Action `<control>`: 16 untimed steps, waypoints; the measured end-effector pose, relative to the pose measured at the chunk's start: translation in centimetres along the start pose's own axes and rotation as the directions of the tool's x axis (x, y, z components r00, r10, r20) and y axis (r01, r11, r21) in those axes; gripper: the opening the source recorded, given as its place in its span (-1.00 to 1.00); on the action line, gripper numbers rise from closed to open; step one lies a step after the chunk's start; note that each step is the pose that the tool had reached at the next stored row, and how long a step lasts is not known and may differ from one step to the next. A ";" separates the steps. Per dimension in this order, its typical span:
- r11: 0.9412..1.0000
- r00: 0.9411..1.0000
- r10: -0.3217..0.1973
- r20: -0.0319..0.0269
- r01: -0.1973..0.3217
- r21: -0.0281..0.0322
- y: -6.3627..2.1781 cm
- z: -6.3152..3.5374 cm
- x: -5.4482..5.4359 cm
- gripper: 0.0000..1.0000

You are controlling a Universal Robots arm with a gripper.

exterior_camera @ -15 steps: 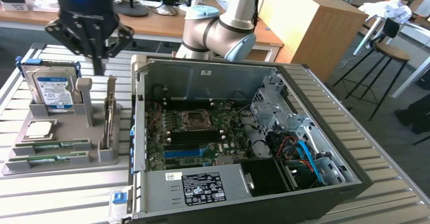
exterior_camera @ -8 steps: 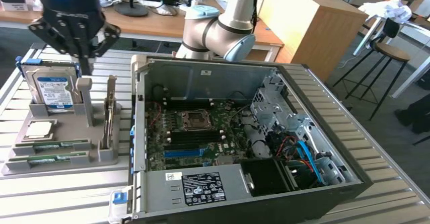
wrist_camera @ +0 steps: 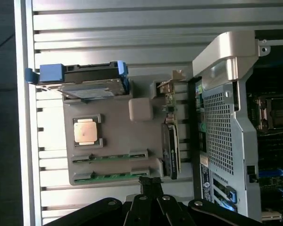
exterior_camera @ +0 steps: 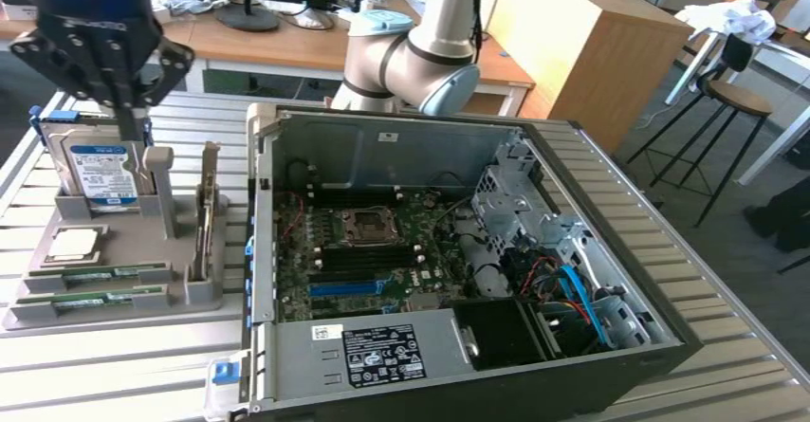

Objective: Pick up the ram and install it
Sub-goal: 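Reach for the ram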

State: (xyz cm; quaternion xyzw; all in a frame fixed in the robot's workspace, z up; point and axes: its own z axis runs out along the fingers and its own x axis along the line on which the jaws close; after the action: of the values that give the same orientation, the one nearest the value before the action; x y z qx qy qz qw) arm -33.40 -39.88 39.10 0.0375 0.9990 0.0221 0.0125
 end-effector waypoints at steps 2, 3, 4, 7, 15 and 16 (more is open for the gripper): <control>1.000 1.000 0.000 0.000 0.000 0.000 -0.05 0.01 0.7 -0.80; 1.000 1.000 0.000 0.000 0.000 0.000 -0.08 0.01 1.0 -0.80; 1.000 1.000 0.000 0.000 0.000 0.000 -0.11 0.01 1.3 -0.80; 1.000 1.000 0.000 0.000 0.000 0.000 -0.18 0.03 2.3 -0.80; 1.000 1.000 0.000 -0.001 0.000 0.000 -0.34 0.08 4.5 -0.80; 1.000 1.000 0.000 -0.001 0.000 0.000 -0.36 0.09 4.7 -0.80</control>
State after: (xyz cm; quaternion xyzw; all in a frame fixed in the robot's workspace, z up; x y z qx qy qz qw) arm -38.14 -39.88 38.88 0.0374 0.9990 0.0221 0.0117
